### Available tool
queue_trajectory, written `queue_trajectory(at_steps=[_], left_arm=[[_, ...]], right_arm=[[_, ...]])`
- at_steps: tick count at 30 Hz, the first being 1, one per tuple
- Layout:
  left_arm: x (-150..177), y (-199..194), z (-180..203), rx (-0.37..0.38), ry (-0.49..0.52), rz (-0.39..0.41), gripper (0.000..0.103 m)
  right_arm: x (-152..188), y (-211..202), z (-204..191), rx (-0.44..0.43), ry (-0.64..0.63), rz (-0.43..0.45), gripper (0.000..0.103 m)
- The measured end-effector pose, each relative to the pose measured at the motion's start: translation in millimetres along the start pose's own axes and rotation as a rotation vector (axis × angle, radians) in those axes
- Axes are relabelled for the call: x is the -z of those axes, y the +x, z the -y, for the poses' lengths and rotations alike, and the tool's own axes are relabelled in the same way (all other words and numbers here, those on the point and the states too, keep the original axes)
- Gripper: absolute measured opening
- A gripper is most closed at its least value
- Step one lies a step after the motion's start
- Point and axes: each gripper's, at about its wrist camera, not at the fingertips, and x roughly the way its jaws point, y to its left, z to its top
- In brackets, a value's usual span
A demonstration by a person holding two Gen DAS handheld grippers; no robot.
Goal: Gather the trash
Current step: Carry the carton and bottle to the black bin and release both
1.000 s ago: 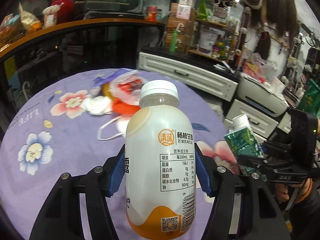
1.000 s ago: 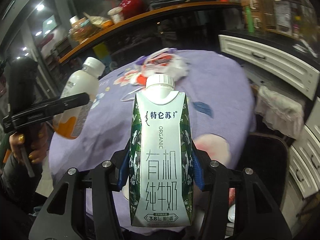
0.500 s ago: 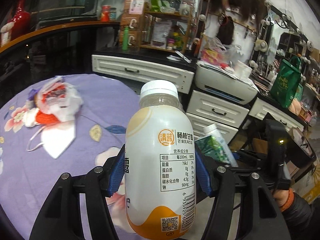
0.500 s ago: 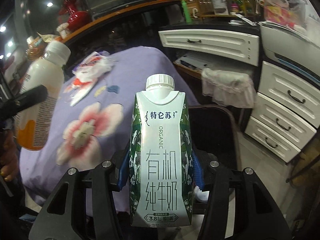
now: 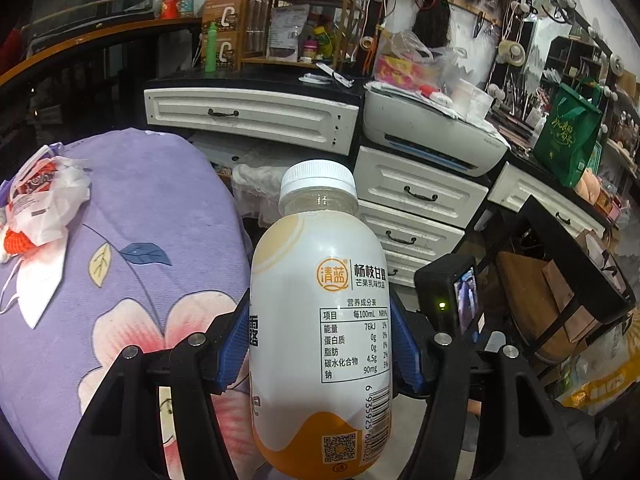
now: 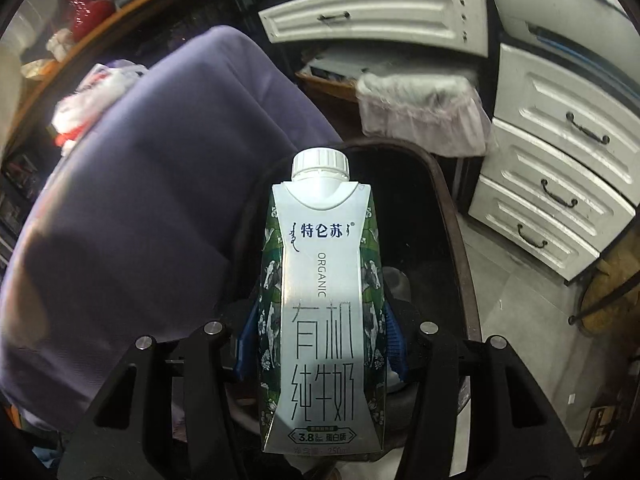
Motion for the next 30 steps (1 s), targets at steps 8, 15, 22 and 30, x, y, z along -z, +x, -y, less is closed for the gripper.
queue_trajectory(at_steps=[8, 15, 22, 30], left_arm=[[4.0, 35.2, 9.1, -0.018, 0.014, -0.075, 0.061], [4.1, 60.1, 18.7, -0.035, 0.035, -0.113, 0.061], [8.7, 94.3, 33.0, -0.046, 0.069, -0.186, 0.061], [20.1, 122.7, 53.3, -0.04, 0.12, -0.247, 0.061]], right_arm=[[10.3, 2.9, 16.5, 0.03, 0.008, 0.002, 0.067], [23.5, -39.4, 27.0, 0.117, 0.001, 0.062, 0.067], [53.4, -82.3, 61.1, 0.166, 0.118, 0.1, 0.067], [68.7, -107.2, 82.1, 0.211, 0.162, 0.118, 0.067]])
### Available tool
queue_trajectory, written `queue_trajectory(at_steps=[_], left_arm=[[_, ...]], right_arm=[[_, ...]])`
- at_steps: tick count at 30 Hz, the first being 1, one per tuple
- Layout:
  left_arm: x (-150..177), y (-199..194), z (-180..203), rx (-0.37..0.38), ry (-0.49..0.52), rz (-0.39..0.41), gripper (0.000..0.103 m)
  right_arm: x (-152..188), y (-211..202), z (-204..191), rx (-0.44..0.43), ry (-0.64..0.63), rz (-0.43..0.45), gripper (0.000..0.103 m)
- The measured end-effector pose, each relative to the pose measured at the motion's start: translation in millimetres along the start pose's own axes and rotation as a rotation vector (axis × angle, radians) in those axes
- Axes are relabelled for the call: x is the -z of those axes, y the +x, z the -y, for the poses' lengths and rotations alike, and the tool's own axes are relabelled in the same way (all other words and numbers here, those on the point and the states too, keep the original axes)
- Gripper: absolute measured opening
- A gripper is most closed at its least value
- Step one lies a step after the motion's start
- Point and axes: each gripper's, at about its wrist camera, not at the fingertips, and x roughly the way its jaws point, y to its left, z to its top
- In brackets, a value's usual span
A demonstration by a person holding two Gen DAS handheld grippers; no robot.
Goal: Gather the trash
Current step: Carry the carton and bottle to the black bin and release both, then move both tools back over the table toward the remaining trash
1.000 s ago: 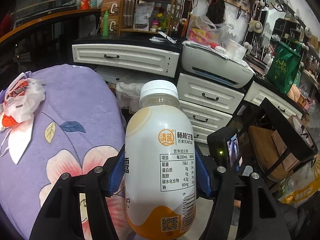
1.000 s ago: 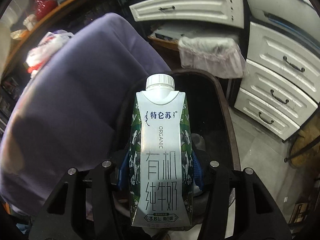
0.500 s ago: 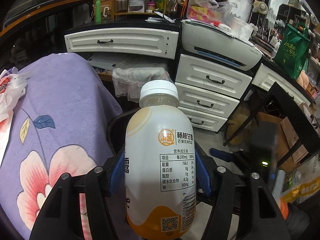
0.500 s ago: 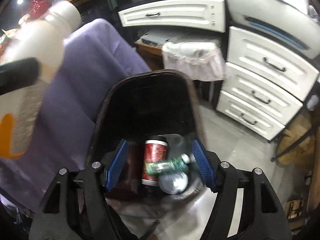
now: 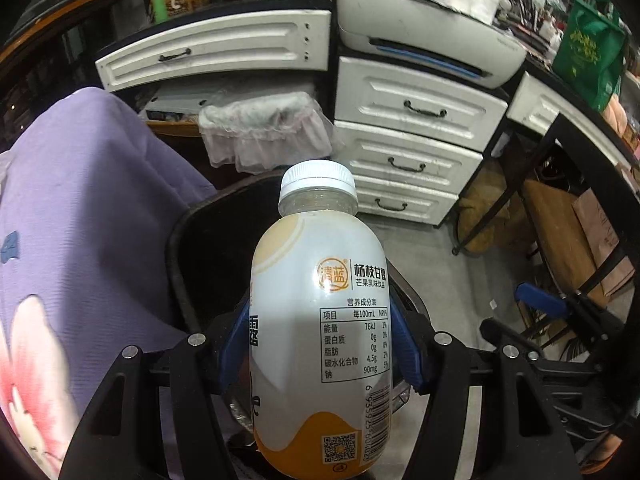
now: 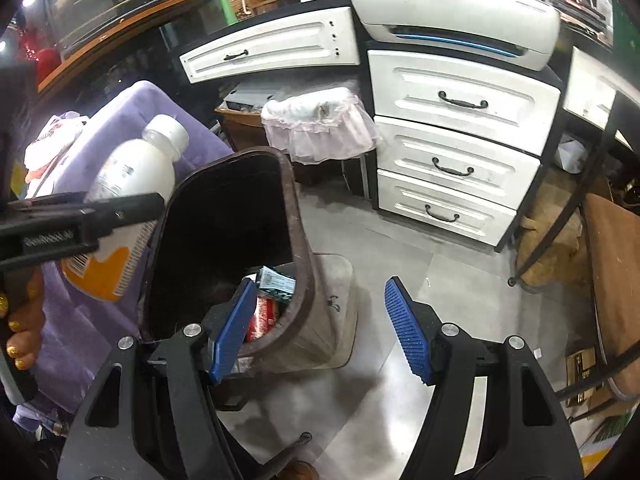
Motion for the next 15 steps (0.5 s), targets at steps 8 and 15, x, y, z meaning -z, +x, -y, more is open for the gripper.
queue_trajectory(at_steps=[8, 15], left_arm=[[4.9, 15.3, 10.8, 0.0, 0.044, -0.027, 0.071], [1.9, -4.9, 3.2, 0.032, -0.003, 0.023, 0.085]], right_arm=[[5.8, -3.0, 10.9, 0.039, 0.023, -0.007, 0.067], [-1.3, -10.0, 9.6, 0.051, 0.024, 0.012, 0.068]])
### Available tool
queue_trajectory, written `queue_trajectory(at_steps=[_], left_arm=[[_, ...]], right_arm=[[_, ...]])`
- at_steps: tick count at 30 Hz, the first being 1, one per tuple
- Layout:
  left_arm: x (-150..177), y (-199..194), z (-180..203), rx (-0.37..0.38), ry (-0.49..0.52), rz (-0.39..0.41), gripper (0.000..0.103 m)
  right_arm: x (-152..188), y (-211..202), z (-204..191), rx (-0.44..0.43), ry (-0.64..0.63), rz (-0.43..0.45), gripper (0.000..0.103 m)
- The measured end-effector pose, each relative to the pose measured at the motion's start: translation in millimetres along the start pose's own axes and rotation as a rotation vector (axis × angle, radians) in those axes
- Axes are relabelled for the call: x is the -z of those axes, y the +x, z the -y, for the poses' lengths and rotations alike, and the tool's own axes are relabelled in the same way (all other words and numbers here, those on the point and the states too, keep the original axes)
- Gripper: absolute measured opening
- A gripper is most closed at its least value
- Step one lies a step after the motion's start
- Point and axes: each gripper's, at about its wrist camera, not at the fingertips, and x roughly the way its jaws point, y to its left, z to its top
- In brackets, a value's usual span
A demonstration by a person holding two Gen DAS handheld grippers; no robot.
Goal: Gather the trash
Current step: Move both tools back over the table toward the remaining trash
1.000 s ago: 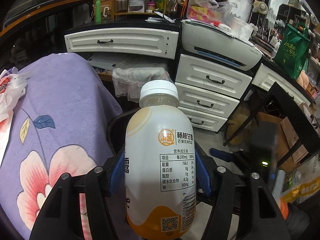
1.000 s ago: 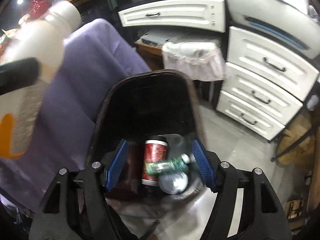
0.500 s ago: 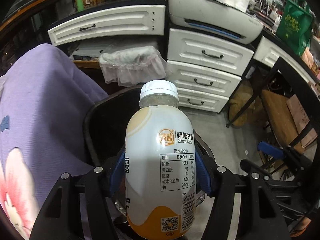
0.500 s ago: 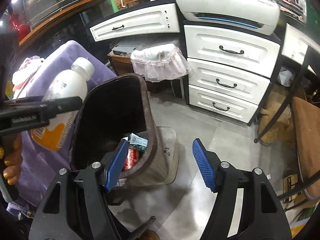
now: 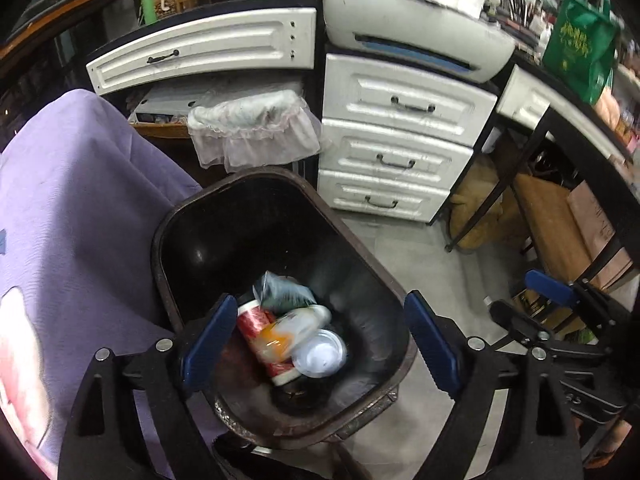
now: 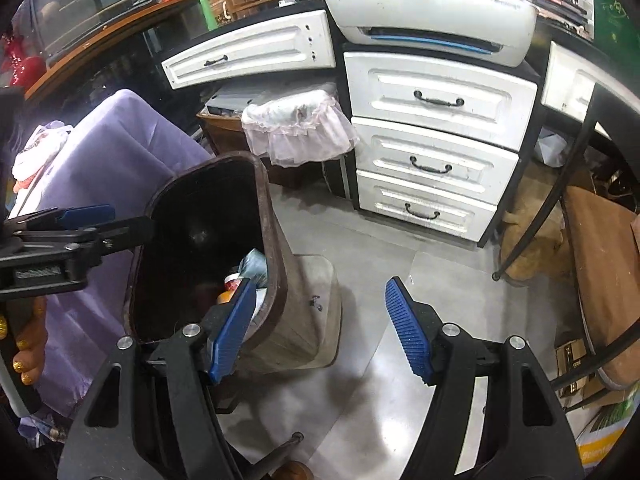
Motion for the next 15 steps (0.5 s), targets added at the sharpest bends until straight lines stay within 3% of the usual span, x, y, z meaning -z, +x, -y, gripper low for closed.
queue_trajectory(at_steps=[4, 15], left_arm=[[-0.7, -23.9, -4.9, 0.03, -0.031, 0.048, 0.087], [8.3, -102.6, -32.6, -0.019, -0.042, 0.212, 0.09]], right_arm=[[-7.1, -6.1, -6.2, -0.007, -0.012, 0.017, 0.068], [-29.0, -30.8, -45.3, -0.093, -0.054, 0.073, 0.068]])
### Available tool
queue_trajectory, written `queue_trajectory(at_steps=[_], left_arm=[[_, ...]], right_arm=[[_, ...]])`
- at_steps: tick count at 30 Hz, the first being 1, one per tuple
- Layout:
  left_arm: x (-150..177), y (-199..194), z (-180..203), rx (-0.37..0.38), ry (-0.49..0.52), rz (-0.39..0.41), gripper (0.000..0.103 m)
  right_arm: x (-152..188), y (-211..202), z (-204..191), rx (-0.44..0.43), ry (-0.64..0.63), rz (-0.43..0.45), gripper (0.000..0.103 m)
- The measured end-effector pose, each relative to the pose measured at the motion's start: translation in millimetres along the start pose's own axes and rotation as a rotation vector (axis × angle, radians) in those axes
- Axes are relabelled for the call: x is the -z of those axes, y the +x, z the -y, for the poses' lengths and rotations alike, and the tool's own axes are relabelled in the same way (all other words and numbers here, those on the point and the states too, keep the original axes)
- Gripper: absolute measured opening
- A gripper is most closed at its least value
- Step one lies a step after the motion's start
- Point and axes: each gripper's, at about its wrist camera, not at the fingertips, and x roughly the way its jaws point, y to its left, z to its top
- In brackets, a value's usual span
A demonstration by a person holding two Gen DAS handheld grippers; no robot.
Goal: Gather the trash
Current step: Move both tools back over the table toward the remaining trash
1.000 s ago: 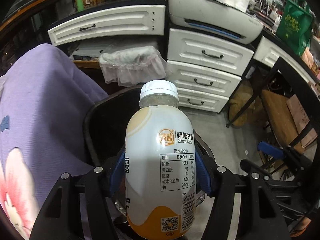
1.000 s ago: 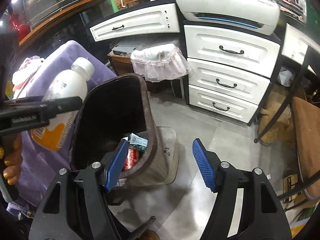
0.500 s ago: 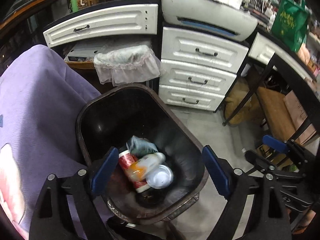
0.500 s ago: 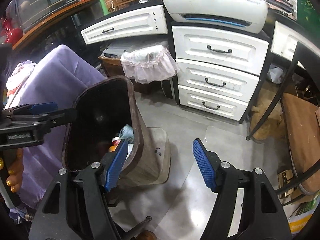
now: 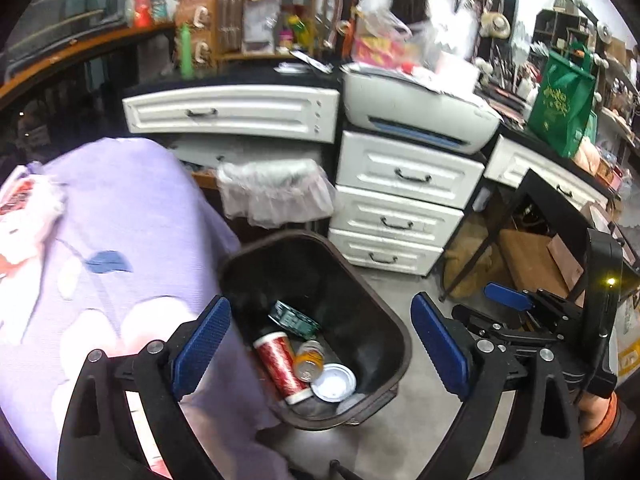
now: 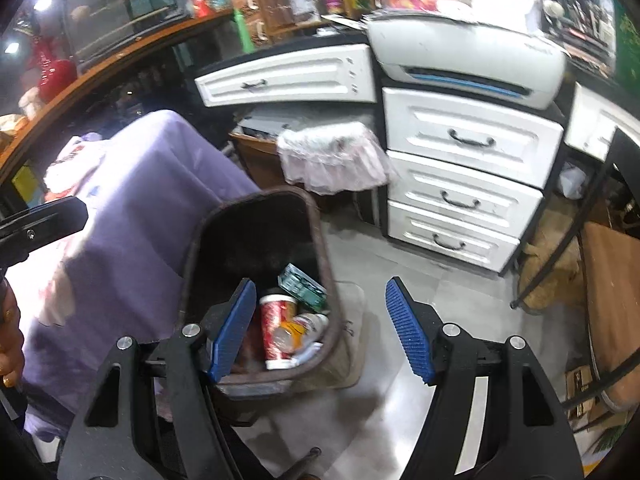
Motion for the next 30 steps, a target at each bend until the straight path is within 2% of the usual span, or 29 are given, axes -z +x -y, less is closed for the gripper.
queue_trajectory(at_steps=[7, 15, 20, 24, 28, 30], left_arm=[[5.8, -38.6, -46.9, -0.065, -0.065, 0.043, 0.091], [23.2, -80.2, -118.6, -0.222, -0.121, 0.066, 0.091], [38.1, -102.6, -173.9, -0.329, -0.179, 0.059, 0.091], [49.0, -116.8, -209.2, -0.392, -0.221, 0.051, 0.091], [59.9, -128.5, -247.0, -0.447, -0.263, 0.047, 0.091], [62.0, -132.4, -264.5, -0.467, -0.282, 0.046, 0.091]], right_arm=[[-23.2, -4.6, -64.0, -0.128, -0.105, 0.023, 0.068], [-48.0, 6.8, -166.4, -0.328, -0.293, 0.002, 0.068], [-57.4, 19.8, -234.1, -0.421, -0.415, -0.032, 0.068], [-66.0, 30.3, -277.5, -0.466, -0.484, -0.046, 0.068], [-82.8, 47.7, -318.4, -0.502, -0.501, -0.071, 0.068], [-89.8, 53.7, -341.9, -0.497, -0.53, -0.061, 0.067]])
